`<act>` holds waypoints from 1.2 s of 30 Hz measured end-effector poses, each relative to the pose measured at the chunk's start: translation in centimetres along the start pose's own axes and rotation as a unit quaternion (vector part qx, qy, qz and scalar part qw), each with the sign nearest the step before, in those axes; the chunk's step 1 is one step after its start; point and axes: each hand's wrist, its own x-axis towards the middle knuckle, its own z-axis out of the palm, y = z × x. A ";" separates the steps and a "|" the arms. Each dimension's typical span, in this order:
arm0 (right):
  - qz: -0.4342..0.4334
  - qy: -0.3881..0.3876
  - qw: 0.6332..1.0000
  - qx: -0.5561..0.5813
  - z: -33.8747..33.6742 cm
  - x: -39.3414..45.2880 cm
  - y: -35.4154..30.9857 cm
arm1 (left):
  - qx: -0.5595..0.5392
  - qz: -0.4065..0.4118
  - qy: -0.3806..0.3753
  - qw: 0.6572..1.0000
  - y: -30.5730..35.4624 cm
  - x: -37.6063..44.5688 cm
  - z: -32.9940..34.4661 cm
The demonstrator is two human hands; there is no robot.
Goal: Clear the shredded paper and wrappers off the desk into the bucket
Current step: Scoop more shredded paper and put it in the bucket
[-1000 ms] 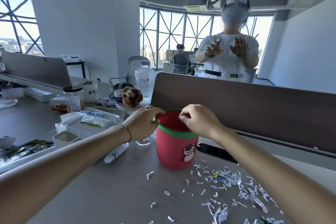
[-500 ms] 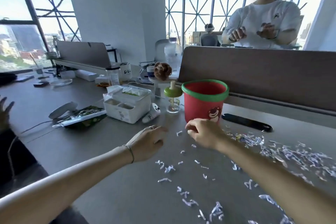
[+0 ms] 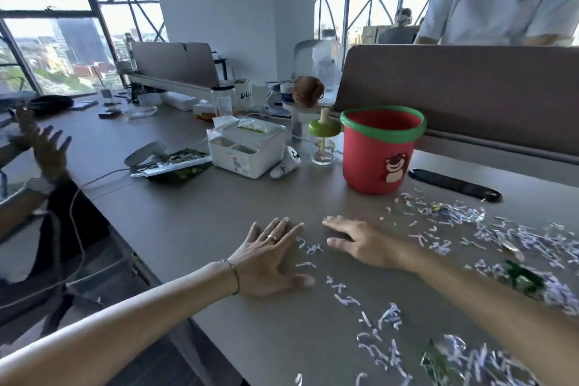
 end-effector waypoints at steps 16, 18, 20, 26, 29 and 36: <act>0.192 0.208 0.959 -0.019 -2.9 -22.0 8.2 | -0.012 0.228 0.014 0.973 16.6 11.0 2.6; 0.226 0.227 0.947 -0.020 -2.8 -24.4 9.0 | -0.021 0.249 0.013 0.968 18.7 12.2 2.9; 0.256 0.239 0.936 -0.038 -2.7 -26.6 9.6 | -0.032 0.268 0.010 0.963 20.7 13.5 3.3; 0.372 0.206 0.902 -0.077 -1.8 -31.5 11.6 | -0.054 0.335 0.032 0.940 26.5 15.9 3.6; 0.430 0.175 0.881 -0.092 -1.7 -32.6 12.4 | -0.098 0.339 0.088 0.932 28.0 16.6 3.8; 0.479 0.170 0.856 -0.095 -3.3 -31.7 15.8 | -0.139 0.388 0.161 0.897 27.8 16.5 4.3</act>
